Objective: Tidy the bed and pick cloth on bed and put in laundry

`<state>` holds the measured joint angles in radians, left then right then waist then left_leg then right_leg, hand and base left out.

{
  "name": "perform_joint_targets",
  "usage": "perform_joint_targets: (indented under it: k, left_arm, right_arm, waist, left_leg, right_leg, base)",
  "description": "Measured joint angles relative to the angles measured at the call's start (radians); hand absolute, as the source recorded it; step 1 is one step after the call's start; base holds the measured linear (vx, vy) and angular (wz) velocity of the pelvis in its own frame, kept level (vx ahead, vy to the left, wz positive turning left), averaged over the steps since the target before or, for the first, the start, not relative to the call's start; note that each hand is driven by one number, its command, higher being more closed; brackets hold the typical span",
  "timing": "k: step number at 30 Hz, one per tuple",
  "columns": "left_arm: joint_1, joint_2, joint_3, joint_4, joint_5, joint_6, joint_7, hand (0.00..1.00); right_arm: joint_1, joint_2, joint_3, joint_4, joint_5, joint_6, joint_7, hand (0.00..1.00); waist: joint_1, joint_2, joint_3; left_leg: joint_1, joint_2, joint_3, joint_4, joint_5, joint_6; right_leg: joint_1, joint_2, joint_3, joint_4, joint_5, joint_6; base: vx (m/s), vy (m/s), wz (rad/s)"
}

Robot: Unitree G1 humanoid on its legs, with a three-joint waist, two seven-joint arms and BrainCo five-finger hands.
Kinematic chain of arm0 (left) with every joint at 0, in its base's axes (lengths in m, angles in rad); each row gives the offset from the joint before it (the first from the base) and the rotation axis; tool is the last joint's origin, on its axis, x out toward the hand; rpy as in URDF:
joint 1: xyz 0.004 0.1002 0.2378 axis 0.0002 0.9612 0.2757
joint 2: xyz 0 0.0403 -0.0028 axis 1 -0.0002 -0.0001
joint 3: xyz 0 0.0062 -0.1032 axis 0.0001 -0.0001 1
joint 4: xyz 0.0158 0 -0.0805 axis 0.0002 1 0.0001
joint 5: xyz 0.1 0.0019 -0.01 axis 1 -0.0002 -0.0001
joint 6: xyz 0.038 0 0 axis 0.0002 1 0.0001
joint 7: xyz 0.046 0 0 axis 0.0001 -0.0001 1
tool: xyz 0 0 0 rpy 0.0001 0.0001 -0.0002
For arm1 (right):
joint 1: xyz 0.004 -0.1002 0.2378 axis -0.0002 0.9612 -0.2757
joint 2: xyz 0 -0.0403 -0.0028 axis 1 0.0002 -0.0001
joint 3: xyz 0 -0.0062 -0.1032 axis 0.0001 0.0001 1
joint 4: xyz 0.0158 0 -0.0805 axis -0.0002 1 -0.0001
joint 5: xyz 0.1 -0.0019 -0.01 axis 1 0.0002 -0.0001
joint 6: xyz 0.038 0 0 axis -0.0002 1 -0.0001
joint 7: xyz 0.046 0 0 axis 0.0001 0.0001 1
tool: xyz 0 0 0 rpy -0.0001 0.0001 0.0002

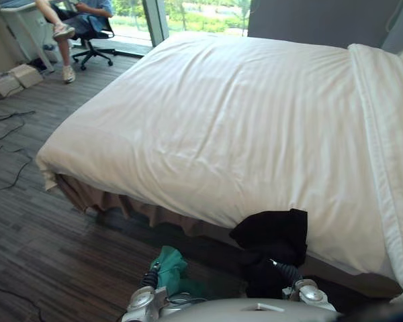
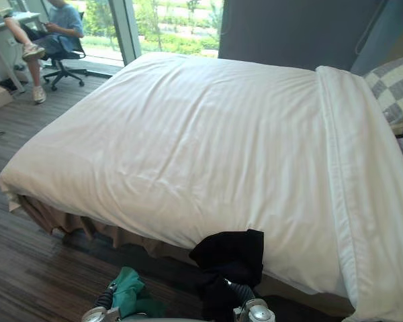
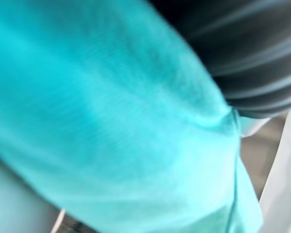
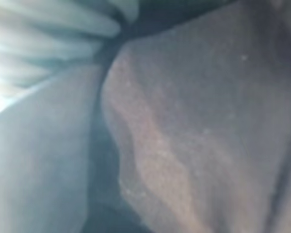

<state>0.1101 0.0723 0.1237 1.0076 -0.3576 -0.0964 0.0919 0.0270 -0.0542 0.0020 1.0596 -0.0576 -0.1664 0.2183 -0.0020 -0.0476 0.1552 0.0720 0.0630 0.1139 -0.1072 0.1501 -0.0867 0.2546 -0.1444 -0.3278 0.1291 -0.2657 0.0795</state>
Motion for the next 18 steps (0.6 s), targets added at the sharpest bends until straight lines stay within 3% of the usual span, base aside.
perform_joint_targets:
  k: [2, 4, 5, 6, 7, 8, 9, 10, 12, 13, 14, 16, 17, 18]
  left_arm:
    - [0.015, -0.004, -0.005, -0.028, -0.067, -0.027, -0.005, 1.0]
    - [0.053, 0.004, -0.004, -0.105, -0.135, -0.063, -0.041, 1.0]
    - [0.065, 0.003, -0.005, -0.136, -0.144, -0.073, -0.054, 1.0]
    - [0.077, -0.015, -0.008, -0.194, -0.15, -0.088, -0.073, 1.0]
    - [0.076, -0.06, -0.01, -0.235, -0.161, -0.099, -0.096, 1.0]
    - [0.074, -0.083, -0.002, -0.26, -0.166, -0.114, -0.102, 1.0]
    - [0.08, -0.08, -0.005, -0.299, -0.168, -0.139, -0.123, 1.0]
    - [0.089, -0.09, -0.015, -0.289, -0.17, -0.144, -0.133, 1.0]
    - [0.101, -0.075, -0.026, -0.322, -0.173, -0.149, -0.137, 1.0]
    - [0.111, -0.071, -0.034, -0.34, -0.179, -0.155, -0.138, 1.0]
    - [0.117, -0.068, -0.044, -0.366, -0.184, -0.157, -0.138, 1.0]
    - [0.106, -0.067, -0.059, -0.392, -0.194, -0.157, -0.138, 1.0]
    - [0.101, -0.06, -0.079, -0.421, -0.202, -0.157, -0.138, 1.0]
    - [0.103, -0.06, -0.083, -0.428, -0.202, -0.157, -0.138, 1.0]
  right_arm:
    - [0.002, 0.006, 0.013, -0.001, 0.027, -0.005, 0.021, 1.0]
    - [0.026, 0.024, 0.014, -0.005, 0.087, -0.024, 0.031, 1.0]
    - [0.034, 0.021, 0.014, -0.01, 0.113, -0.028, 0.031, 1.0]
    - [0.051, 0.0, 0.012, -0.038, 0.144, -0.031, 0.031, 1.0]
    - [0.05, -0.025, 0.007, -0.074, 0.177, -0.033, 0.029, 1.0]
    - [0.041, -0.039, 0.012, -0.096, 0.19, -0.037, 0.027, 1.0]
    - [0.015, -0.034, 0.02, -0.136, 0.215, -0.048, 0.024, 1.0]
    - [0.004, -0.035, 0.014, -0.148, 0.246, -0.056, 0.013, 1.0]
    - [0.008, -0.016, 0.022, -0.2, 0.287, -0.059, 0.008, 1.0]
    - [0.017, -0.014, 0.043, -0.249, 0.301, -0.059, 0.006, 1.0]
    - [0.029, -0.011, 0.052, -0.292, 0.313, -0.057, -0.002, 1.0]
    - [0.033, 0.01, 0.056, -0.307, 0.319, -0.054, -0.013, 1.0]
    - [0.048, 0.023, 0.059, -0.339, 0.319, -0.045, -0.032, 1.0]
    - [0.049, 0.026, 0.059, -0.343, 0.319, -0.043, -0.035, 1.0]
  waist:
    - [0.01, -0.001, 0.001]
    - [0.006, -0.038, 0.003]
    - [0.003, -0.05, 0.008]
    - [-0.009, -0.011, 0.003]
    - [-0.027, 0.045, 0.023]
    - [-0.036, 0.055, 0.035]
    - [-0.032, 0.037, 0.051]
    - [-0.019, 0.048, 0.052]
    - [0.007, 0.013, 0.056]
    - [0.003, 0.018, 0.052]
    - [-0.009, 0.045, 0.048]
    - [-0.012, 0.037, 0.048]
    - [-0.01, 0.036, 0.048]
    - [-0.01, 0.036, 0.048]
  left_leg:
    - [-0.042, -0.015, -0.027, 0.0, 0.016, 0.014]
    - [-0.058, -0.039, 0.163, 0.007, -0.079, 0.198]
    - [-0.069, -0.041, 0.229, 0.029, -0.087, 0.247]
    - [-0.103, -0.025, 0.293, 0.1, 0.011, 0.323]
    - [-0.125, -0.008, 0.285, 0.106, 0.066, 0.269]
    - [-0.128, -0.014, 0.266, 0.091, 0.093, 0.233]
    - [-0.131, -0.045, 0.265, 0.077, 0.085, 0.198]
    - [-0.132, -0.036, 0.302, 0.134, -0.026, 0.178]
    - [-0.135, -0.023, 0.407, 0.32, -0.156, 0.2]
    - [-0.131, 0.007, 0.426, 0.414, -0.213, 0.179]
    - [-0.13, -0.017, 0.402, 0.391, -0.249, 0.187]
    - [-0.121, -0.072, 0.359, 0.301, -0.207, 0.198]
    - [-0.1, -0.113, 0.308, 0.208, -0.16, 0.209]
    - [-0.094, -0.119, 0.299, 0.192, -0.152, 0.212]
  right_leg:
    - [0.016, -0.013, -0.083, 0.0, -0.006, 0.002]
    - [0.064, -0.05, -0.243, -0.007, 0.003, 0.013]
    - [0.073, -0.062, -0.281, 0.014, 0.005, 0.01]
    - [0.058, -0.076, -0.319, 0.124, 0.0, 0.001]
    - [0.001, -0.085, -0.286, 0.263, -0.043, -0.018]
    - [-0.016, -0.056, -0.252, 0.208, -0.057, -0.02]
    - [-0.034, -0.069, -0.235, 0.052, 0.022, 0.004]
    - [-0.002, -0.079, -0.296, 0.06, 0.01, 0.017]
    - [0.043, -0.147, -0.348, 0.061, 0.009, 0.04]
    - [0.064, -0.154, -0.364, 0.06, 0.01, 0.055]
    - [0.076, -0.154, -0.365, 0.058, 0.01, 0.064]
    - [0.067, -0.159, -0.376, 0.051, 0.045, 0.04]
    - [0.071, -0.16, -0.398, 0.062, 0.081, 0.051]
    - [0.073, -0.161, -0.401, 0.066, 0.087, 0.051]
  base:
    - [0.03, -0.046, 1.1]
    - [0.1, -0.022, 1.85]
    - [0.16, 0.005, 2.59]
    - [0.12, 0.057, 2.85]
    - [0.07, 0.074, 2.81]
    - [-0.01, 0.095, 2.3]
    - [-0.04, 0.088, 1.67]
    - [0.01, 0.123, 1.18]
    - [0.12, 0.121, 0.47]
    - [0.13, 0.149, 0.69]
    - [0.08, 0.145, 0.69]
    - [0.08, 0.136, 0.9]
    - [0.1, 0.091, 0.96]
    - [0.11, 0.059, 1.02]
